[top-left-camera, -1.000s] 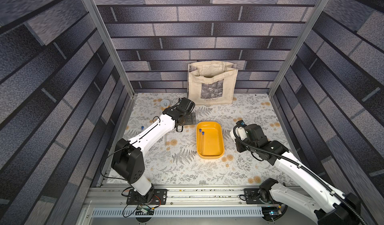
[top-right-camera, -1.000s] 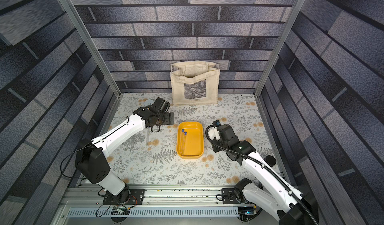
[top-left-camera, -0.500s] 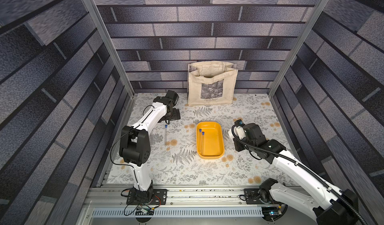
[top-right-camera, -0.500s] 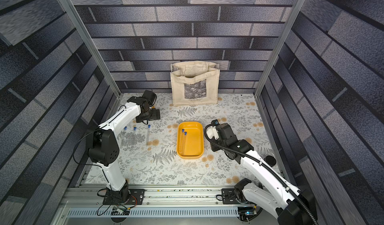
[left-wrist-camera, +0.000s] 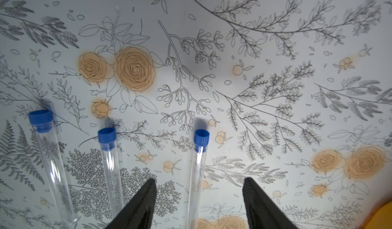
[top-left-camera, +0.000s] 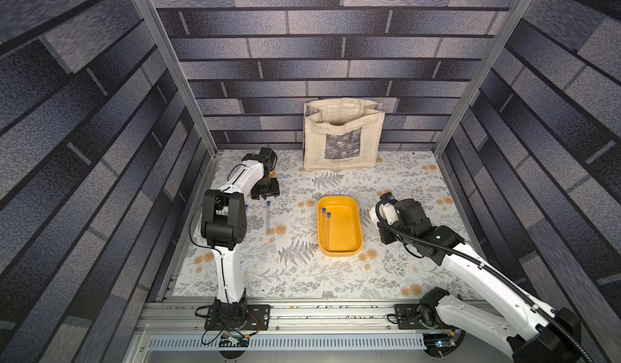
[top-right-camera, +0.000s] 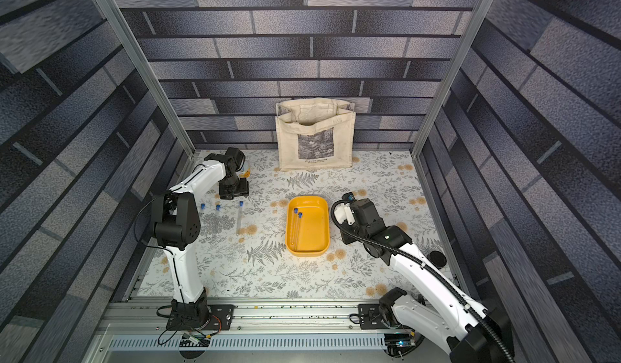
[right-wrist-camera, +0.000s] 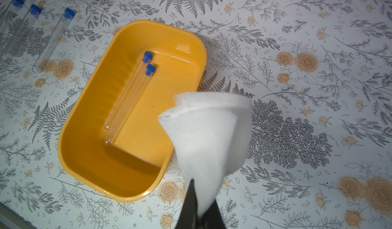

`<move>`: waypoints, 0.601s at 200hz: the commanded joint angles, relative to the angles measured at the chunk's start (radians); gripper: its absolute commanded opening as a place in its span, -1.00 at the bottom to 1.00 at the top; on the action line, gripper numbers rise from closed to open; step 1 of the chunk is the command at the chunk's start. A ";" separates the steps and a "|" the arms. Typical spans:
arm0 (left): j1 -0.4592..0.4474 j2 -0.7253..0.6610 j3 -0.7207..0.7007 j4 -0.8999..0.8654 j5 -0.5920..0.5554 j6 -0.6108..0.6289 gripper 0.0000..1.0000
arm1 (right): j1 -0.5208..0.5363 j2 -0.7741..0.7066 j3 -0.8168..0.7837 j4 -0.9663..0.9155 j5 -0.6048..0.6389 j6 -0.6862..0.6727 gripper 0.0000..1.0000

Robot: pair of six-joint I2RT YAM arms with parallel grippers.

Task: Wipe the exteriors of test tubes
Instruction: Pick up the test tube at the center of the board.

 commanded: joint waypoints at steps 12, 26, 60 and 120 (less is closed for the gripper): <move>0.003 0.024 0.004 0.009 0.025 0.042 0.17 | -0.007 -0.016 -0.022 0.007 0.008 0.008 -1.00; 0.007 0.039 0.005 0.015 0.025 0.042 0.11 | -0.007 -0.013 -0.025 0.007 0.005 0.008 -1.00; 0.008 0.063 0.007 0.027 0.033 0.041 0.01 | -0.007 -0.012 -0.023 0.007 0.005 0.011 -1.00; 0.010 0.109 0.026 0.026 0.030 0.033 -0.17 | -0.007 -0.018 -0.024 0.001 0.006 0.011 -1.00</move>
